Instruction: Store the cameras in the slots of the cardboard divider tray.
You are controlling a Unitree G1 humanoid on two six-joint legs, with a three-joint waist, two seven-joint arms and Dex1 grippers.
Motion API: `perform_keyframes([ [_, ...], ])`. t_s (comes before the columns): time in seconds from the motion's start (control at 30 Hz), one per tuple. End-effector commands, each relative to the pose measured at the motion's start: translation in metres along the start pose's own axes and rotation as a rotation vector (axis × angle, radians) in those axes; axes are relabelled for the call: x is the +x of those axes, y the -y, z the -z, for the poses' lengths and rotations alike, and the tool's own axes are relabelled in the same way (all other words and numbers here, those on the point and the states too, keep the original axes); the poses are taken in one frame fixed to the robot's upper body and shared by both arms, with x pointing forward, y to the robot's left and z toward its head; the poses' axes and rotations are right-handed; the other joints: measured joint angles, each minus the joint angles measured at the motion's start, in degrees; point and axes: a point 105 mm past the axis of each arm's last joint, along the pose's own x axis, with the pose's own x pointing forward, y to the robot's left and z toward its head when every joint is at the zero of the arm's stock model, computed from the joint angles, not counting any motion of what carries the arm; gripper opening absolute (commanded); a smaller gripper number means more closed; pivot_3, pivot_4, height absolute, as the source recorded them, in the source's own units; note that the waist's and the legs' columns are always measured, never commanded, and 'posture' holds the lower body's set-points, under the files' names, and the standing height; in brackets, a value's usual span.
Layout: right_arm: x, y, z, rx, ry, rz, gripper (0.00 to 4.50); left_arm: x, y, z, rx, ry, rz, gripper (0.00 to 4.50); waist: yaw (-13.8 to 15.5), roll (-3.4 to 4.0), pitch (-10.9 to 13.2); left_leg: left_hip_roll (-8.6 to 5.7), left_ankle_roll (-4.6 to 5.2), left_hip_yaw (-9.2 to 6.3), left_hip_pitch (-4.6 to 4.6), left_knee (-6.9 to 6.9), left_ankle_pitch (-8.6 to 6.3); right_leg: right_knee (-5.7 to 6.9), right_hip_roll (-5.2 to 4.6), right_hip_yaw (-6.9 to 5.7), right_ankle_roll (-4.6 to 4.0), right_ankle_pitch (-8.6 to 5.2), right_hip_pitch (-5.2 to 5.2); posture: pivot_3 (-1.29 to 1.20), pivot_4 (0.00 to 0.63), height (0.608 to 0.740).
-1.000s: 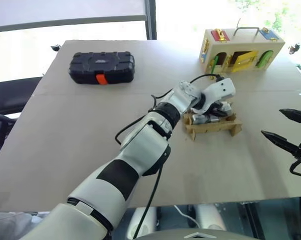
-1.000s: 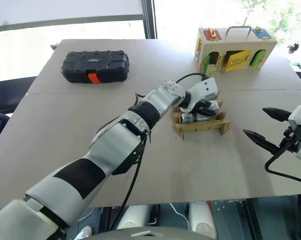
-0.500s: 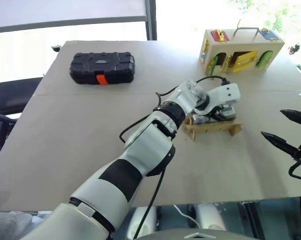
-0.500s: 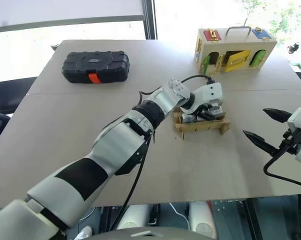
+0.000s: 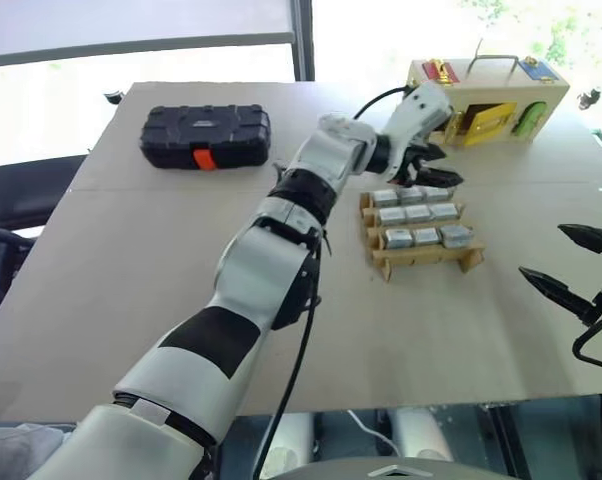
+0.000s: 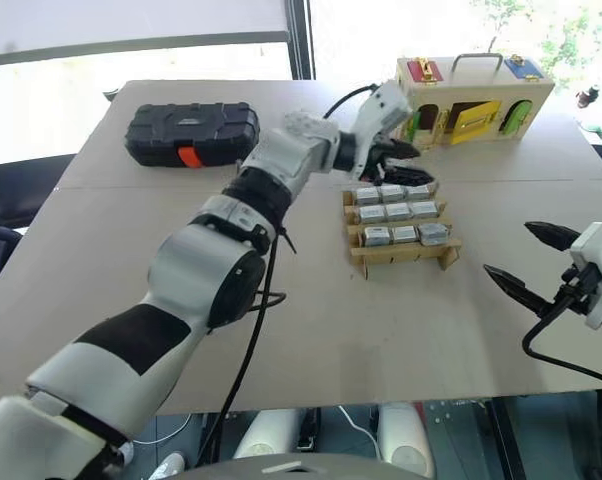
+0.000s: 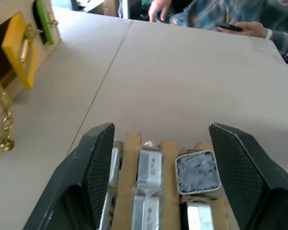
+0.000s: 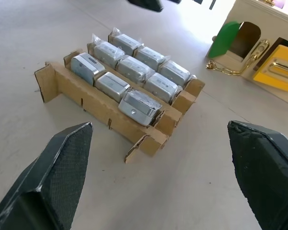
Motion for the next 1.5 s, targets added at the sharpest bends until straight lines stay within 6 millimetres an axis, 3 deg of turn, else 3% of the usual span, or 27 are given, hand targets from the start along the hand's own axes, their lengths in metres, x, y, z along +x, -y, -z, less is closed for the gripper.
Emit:
perform_keyframes([
  [0.03,0.015,0.003,-0.002,-0.138,-0.016,0.025,4.5,-0.01,0.009,-0.022,0.078,0.115,0.044,3.23,0.0,0.01,0.0,0.0,-0.01,0.03,0.02,0.03,0.01,0.06,0.0,0.04,0.0,0.0,0.0,0.0,0.15,0.74],
  [0.1,0.027,0.002,0.001,-0.192,-0.028,0.03,4.5,-0.025,0.011,-0.015,0.108,0.174,0.037,3.23,-0.3,0.04,0.0,-0.01,-0.02,0.05,0.05,0.06,0.01,0.1,0.0,0.07,0.0,0.0,0.0,0.0,0.15,0.74],
  [0.17,0.039,0.002,0.005,-0.238,-0.047,0.032,4.5,-0.049,0.02,-0.014,0.124,0.364,0.025,3.23,-0.4,0.08,0.0,0.09,-0.29,0.17,0.17,0.03,0.17,0.28,-0.01,0.22,-0.01,-0.01,-0.01,0.0,0.15,0.74],
  [0.23,0.052,0.003,0.01,-0.32,-0.077,0.015,4.5,-0.086,0.031,0.011,0.122,0.402,0.022,3.23,-1.0,0.11,0.0,0.24,-0.33,0.33,0.29,0.0,0.18,0.35,0.02,0.35,-0.03,-0.02,-0.01,0.0,0.15,0.74],
  [0.33,0.069,0.012,0.009,-0.428,-0.077,0.034,4.5,-0.123,0.054,0.039,0.08,0.373,0.05,3.23,-2.1,0.13,0.0,0.38,-0.45,0.56,0.37,-0.04,0.25,0.46,0.15,0.61,-0.06,0.0,-0.11,0.0,0.15,0.74],
  [0.5,0.091,0.003,0.01,-0.507,-0.071,-0.044,4.5,-0.168,0.078,0.069,0.005,0.316,0.002,3.23,-0.5,0.09,-0.1,0.38,-0.59,0.4,0.34,0.04,0.33,0.45,0.09,0.37,-0.08,0.0,-0.02,0.0,0.15,0.74],
  [0.7,0.109,0.003,0.01,-0.564,-0.055,-0.078,4.5,-0.192,0.098,0.085,-0.016,0.277,-0.013,3.23,-0.1,0.05,-0.1,0.33,-0.59,0.44,0.34,0.07,0.33,0.35,0.03,0.37,-0.08,0.0,0.04,0.0,0.15,0.74],
  [1.1,0.119,0.014,0.023,-0.657,-0.102,-0.125,4.5,-0.194,0.108,0.087,-0.027,0.292,-0.085,3.23,-0.2,0.04,-0.1,0.36,-0.59,0.46,0.39,0.05,0.33,0.37,0.05,0.37,-0.14,-0.03,0.06,0.0,0.15,0.74],
  [1.2,0.12,0.013,0.022,-0.673,-0.102,-0.144,3.73,-0.193,0.11,0.087,-0.031,0.296,-0.087,3.27,-0.2,0.04,-0.1,0.36,-0.58,0.46,0.43,0.05,0.33,0.37,0.06,0.38,-0.25,-0.09,0.09,0.0,0.15,0.74],
  [1.4,0.117,0.007,0.02,-0.712,-0.101,-0.231,0.87,-0.192,0.112,0.088,-0.039,0.299,-0.092,3.27,-0.2,0.05,-0.1,0.36,-0.58,0.46,0.41,0.05,0.33,0.35,0.05,0.38,-0.22,-0.07,0.08,0.0,0.15,0.74],
  [1.5,0.115,0.007,0.015,-0.74,-0.103,-0.269,0.72,-0.191,0.113,0.088,-0.042,0.301,-0.09,3.27,-0.2,0.05,-0.1,0.36,-0.58,0.46,0.41,0.05,0.33,0.34,0.04,0.37,-0.23,-0.07,0.08,0.0,0.15,0.74],
])
